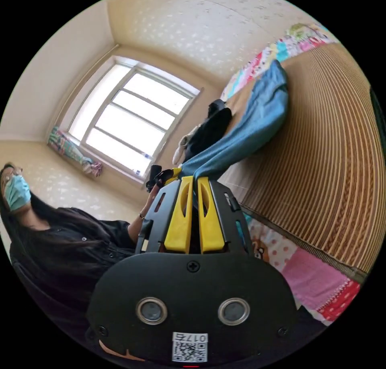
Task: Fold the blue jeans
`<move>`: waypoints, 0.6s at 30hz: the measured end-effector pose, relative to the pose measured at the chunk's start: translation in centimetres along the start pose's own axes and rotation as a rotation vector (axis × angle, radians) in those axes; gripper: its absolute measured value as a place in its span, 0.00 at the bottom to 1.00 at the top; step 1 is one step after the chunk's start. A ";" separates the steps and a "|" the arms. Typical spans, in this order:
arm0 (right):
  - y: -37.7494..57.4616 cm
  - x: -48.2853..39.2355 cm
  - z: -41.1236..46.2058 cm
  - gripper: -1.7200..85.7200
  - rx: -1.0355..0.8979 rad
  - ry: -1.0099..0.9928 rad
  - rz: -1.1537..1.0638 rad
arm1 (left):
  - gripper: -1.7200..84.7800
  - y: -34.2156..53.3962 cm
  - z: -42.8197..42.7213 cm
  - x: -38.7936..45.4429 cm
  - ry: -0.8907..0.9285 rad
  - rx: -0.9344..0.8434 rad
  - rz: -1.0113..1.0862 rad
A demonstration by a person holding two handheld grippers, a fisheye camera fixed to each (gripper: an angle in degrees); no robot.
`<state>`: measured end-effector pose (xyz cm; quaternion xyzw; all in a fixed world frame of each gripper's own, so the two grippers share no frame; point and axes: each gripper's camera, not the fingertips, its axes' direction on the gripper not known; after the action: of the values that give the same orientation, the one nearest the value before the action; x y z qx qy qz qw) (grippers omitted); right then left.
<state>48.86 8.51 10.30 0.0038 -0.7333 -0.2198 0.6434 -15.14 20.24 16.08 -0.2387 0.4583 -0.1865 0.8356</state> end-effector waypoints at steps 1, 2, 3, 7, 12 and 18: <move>-0.7 -2.7 -1.1 0.05 0.031 -0.037 -0.052 | 0.02 -0.4 -0.9 2.3 0.063 0.025 0.049; -1.1 -4.0 -1.6 0.05 0.050 -0.059 -0.077 | 0.02 -0.7 -1.3 3.5 0.100 0.039 0.070; -2.1 -6.7 -2.8 0.05 0.093 -0.099 -0.128 | 0.02 -1.5 -2.0 5.9 0.172 0.070 0.110; -6.6 -16.5 -6.3 0.05 0.210 -0.167 -0.325 | 0.02 -5.7 -3.3 15.2 0.341 0.116 0.261; -11.5 -27.9 -7.5 0.05 0.267 -0.105 -0.545 | 0.02 -11.1 -1.1 25.4 0.451 0.098 0.383; -17.4 -34.9 -5.0 0.05 0.370 0.042 -0.686 | 0.02 -17.2 5.8 32.1 0.518 0.057 0.437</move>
<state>54.74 1.26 -27.90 0.3693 -0.7033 -0.2863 0.5357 4.62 -9.48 6.87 -0.0558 0.6903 -0.0701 0.7179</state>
